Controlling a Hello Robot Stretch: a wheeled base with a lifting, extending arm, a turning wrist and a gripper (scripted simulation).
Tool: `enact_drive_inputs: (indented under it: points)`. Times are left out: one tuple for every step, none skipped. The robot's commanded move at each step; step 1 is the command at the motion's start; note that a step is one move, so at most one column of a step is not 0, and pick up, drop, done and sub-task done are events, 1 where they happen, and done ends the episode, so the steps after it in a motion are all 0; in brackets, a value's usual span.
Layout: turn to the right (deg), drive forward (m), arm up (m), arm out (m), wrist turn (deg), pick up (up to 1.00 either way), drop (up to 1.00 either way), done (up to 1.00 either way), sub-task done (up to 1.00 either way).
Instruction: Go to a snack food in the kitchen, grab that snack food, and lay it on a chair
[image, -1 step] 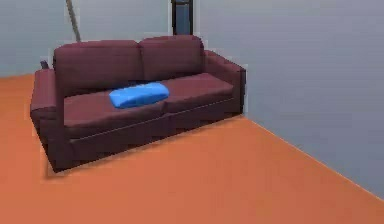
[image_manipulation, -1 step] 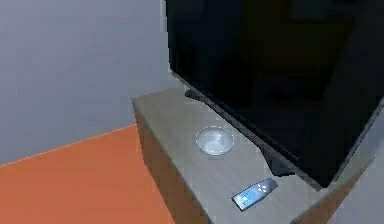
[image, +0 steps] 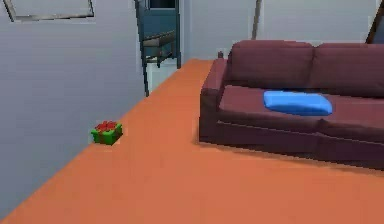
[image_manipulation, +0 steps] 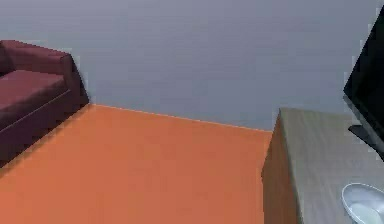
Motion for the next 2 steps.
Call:
enact_drive_inputs:
  points:
    - [-6.0, 0.0, 0.0, 0.0, 0.0, 0.0, 0.0, 0.0, 0.0]
    - [0.0, 1.0, 0.0, 0.0, 0.0, 0.0, 0.0, 0.0, 0.0]
